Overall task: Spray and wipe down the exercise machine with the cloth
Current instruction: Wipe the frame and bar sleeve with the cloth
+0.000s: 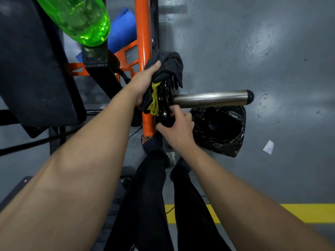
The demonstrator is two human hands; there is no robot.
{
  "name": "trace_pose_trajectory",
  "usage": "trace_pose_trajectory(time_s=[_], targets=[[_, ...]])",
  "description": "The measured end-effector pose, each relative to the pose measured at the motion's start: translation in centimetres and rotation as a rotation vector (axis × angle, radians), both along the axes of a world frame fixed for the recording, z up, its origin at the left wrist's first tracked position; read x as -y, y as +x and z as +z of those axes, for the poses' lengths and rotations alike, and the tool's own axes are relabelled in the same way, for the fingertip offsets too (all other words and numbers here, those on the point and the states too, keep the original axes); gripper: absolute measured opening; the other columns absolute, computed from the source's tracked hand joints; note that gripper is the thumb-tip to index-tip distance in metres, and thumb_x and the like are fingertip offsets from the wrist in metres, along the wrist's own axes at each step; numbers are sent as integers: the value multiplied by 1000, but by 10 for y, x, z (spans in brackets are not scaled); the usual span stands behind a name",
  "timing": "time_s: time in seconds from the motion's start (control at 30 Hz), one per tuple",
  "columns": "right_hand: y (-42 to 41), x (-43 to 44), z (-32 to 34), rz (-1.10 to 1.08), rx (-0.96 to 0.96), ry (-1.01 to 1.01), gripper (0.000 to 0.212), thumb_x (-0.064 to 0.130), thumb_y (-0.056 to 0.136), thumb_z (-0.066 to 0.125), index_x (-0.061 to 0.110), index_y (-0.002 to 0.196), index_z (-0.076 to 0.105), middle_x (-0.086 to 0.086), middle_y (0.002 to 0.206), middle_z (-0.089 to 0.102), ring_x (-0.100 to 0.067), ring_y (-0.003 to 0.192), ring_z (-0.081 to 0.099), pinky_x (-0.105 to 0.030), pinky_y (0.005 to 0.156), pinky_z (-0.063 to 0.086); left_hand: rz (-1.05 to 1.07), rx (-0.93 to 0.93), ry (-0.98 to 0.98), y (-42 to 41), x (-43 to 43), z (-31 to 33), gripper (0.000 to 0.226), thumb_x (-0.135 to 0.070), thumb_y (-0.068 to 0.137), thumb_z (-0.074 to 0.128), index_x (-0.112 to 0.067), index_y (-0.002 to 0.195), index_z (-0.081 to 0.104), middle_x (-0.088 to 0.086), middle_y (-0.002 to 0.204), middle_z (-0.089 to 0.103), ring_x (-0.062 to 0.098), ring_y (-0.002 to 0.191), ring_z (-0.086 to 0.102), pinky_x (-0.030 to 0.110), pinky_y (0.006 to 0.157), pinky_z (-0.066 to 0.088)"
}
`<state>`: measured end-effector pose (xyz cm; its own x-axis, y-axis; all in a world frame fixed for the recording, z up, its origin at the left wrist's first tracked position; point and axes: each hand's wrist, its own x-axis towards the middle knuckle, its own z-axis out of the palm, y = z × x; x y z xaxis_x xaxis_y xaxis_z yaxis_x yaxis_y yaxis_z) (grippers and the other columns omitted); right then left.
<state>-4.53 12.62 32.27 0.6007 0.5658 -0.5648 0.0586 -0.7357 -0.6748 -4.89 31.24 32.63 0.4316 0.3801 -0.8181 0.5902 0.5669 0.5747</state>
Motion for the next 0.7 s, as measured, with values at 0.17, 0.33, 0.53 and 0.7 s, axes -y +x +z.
trace_pose_trajectory(time_s=[0.17,0.33,0.53,0.7], targets=[[15,-25,1,112,-2,-15,36,52,92,62,23,107,45,-6,107,57,-32,109,54,-40,98,40,-2,10,-8,1,3,1,41,-53,97,62,-18,116,68,3,102,80,20,95,77,35,88,57],[25,-68,11,-238,-424,49,21,28,89,59,10,99,55,-7,79,67,-28,75,70,-48,75,59,-11,20,12,3,2,3,28,-48,102,58,-21,100,67,-2,86,80,12,80,77,24,66,56],[34,-89,8,-287,-355,32,39,36,95,51,1,109,57,-15,85,68,-28,70,67,-36,58,54,-61,-15,77,1,-2,-4,43,-57,99,57,-20,117,69,2,107,78,16,97,75,32,88,58],[2,-53,8,-274,-240,106,24,36,99,52,14,108,49,-7,98,64,-21,86,61,-35,73,46,-41,4,71,-2,1,-4,47,-56,100,56,-18,127,66,1,109,78,16,97,75,30,83,56]])
